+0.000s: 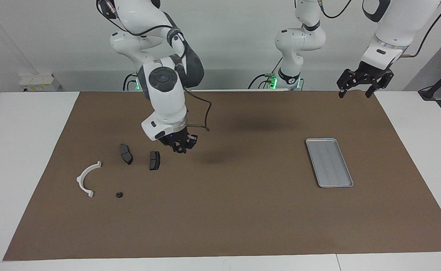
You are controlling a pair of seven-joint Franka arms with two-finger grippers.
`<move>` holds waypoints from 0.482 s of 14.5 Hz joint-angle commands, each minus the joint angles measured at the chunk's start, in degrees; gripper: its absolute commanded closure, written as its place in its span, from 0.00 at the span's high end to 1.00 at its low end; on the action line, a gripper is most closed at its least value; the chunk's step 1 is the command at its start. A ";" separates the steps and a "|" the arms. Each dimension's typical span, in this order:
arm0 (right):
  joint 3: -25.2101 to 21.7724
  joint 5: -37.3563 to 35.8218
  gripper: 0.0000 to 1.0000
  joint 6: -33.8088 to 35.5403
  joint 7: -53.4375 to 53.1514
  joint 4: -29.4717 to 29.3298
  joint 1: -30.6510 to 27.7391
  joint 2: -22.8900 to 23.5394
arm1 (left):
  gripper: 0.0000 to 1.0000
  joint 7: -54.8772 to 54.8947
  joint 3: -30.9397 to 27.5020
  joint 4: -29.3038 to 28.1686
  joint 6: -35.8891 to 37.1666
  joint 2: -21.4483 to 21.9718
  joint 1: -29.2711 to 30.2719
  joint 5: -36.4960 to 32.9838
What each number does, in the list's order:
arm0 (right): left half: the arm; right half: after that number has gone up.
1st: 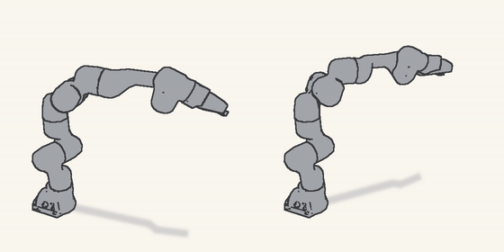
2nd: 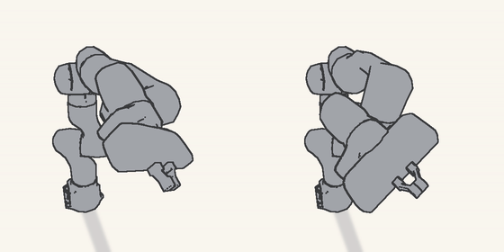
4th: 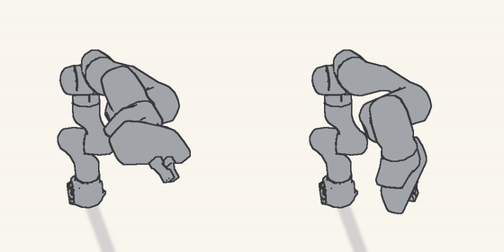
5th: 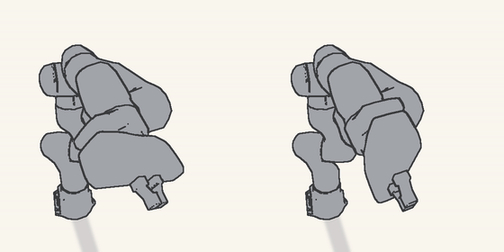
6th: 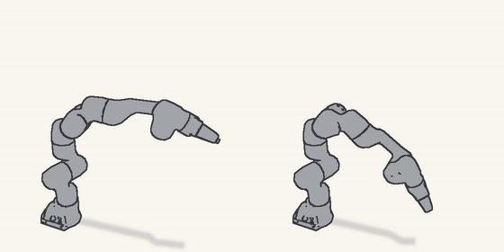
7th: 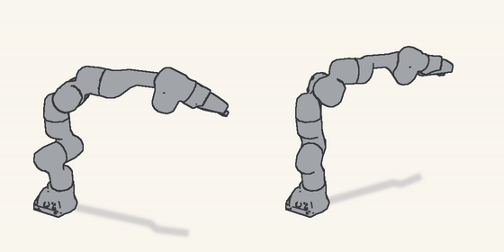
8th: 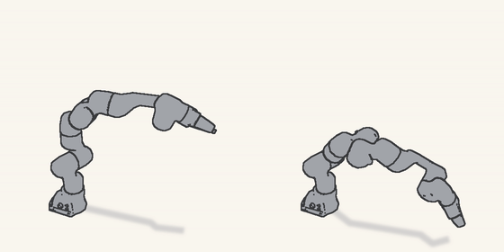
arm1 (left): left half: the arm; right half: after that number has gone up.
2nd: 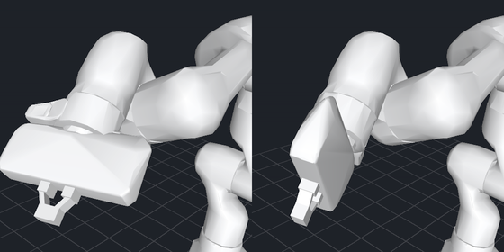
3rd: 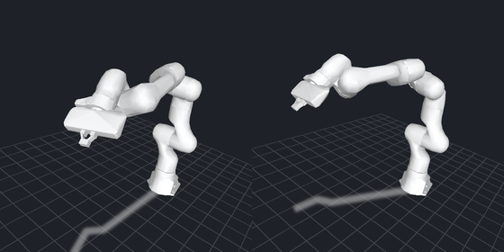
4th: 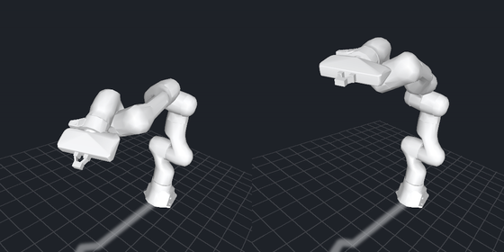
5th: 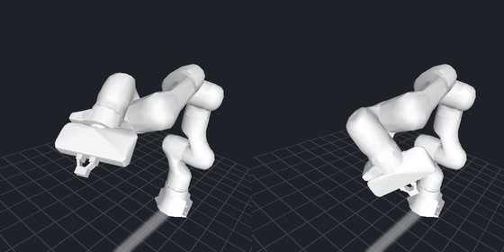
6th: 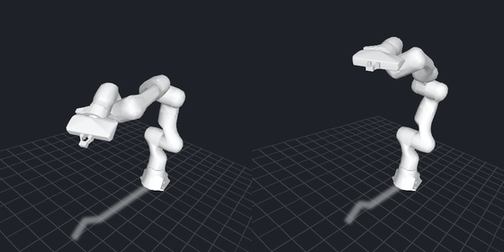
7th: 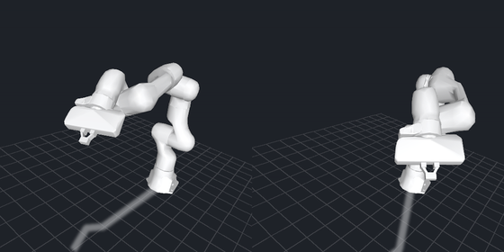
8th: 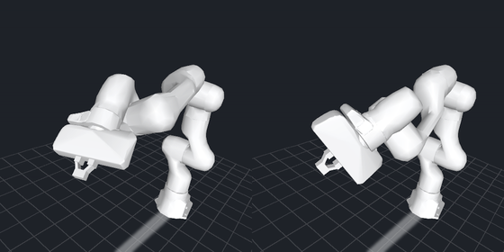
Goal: Place bearing gear from tray to pile
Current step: 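Carry the part to the gear near the brake pads and release it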
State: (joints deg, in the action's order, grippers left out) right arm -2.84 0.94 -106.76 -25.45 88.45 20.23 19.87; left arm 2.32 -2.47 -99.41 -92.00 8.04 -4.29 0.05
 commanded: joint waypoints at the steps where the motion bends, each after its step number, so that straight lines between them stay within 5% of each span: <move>1: 0.73 0.38 0.00 -0.90 9.16 0.84 -4.66 0.26 | 1.00 0.23 -2.54 4.38 3.58 -2.58 -2.65 0.04; 7: 0.64 0.38 0.00 -10.37 19.46 6.63 -10.38 0.87 | 1.00 0.14 -2.01 7.65 5.43 -4.70 -2.65 -0.14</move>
State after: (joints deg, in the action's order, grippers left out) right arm -2.84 0.96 -112.19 -9.01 91.24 11.58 21.04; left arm 2.32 -3.79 -94.13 -88.67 4.73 -5.84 0.05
